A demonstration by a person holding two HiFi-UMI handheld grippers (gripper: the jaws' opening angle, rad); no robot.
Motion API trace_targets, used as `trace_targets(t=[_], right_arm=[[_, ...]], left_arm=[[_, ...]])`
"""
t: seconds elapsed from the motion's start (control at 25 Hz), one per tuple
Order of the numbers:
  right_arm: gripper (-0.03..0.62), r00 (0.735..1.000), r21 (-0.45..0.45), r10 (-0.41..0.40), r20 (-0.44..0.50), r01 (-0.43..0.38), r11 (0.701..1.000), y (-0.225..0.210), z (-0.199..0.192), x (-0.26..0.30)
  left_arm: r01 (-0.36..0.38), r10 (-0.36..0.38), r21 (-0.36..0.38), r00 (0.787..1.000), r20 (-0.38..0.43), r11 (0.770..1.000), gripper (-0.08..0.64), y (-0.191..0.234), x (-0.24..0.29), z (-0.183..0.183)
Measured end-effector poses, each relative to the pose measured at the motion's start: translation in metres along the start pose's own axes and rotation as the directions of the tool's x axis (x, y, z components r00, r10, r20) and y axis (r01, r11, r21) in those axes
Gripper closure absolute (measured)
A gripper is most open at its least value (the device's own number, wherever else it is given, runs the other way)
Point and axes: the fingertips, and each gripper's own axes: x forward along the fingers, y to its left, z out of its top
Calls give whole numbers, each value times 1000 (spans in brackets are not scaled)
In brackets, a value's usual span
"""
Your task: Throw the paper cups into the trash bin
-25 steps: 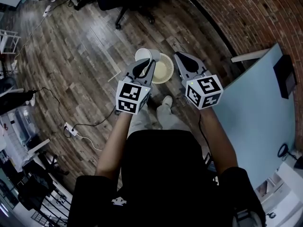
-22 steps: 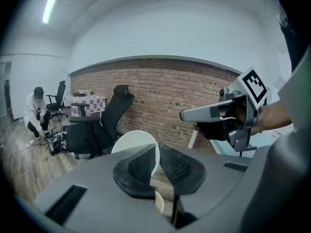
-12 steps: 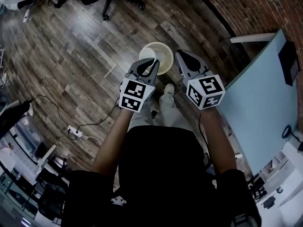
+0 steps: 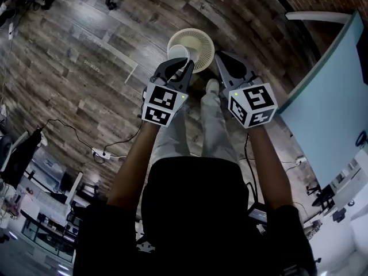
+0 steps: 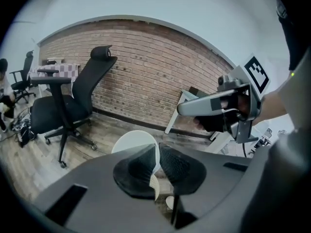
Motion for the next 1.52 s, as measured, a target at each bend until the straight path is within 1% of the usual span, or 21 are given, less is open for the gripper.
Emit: trace_targets(t=[0.16, 0.32, 0.48, 0.64, 0.8, 0.96, 1.08, 1.36, 1.52], right_arm=[[589, 999, 20, -6, -33, 7, 1000, -15, -35, 12], [589, 998, 42, -54, -16, 54, 998, -39, -62, 26], [589, 997, 56, -72, -34, 74, 996, -61, -97, 50], [589, 997, 96, -61, -48, 65, 993, -75, -128, 68], [589, 997, 111, -60, -56, 65, 992, -91, -159, 86], [589, 995, 141, -53, -85, 65, 988, -97, -197, 110], [589, 995, 159, -38, -96, 53, 986, -99, -219, 125], [589, 993, 162, -9, -114, 28, 986, -100, -261, 151], [589, 991, 175, 8, -132, 15, 984, -98, -287, 160]], left_arm=[[16, -16, 0, 999, -32, 1000, 529, 9, 33, -27], [23, -23, -14, 998, -51, 1000, 529, 19, 67, -55], [11, -13, -27, 997, -78, 1000, 529, 31, 106, -97], [-13, 5, -91, 996, -92, 996, 529, 47, 137, -140], [-21, 7, -106, 992, -124, 994, 529, 56, 172, -183], [6, -22, -103, 988, -155, 995, 529, 60, 201, -222], [17, -32, -89, 985, -172, 996, 529, 63, 221, -244], [-2, -14, -84, 982, -189, 996, 529, 81, 258, -283], [-14, -6, -102, 982, -191, 995, 529, 86, 273, -303]])
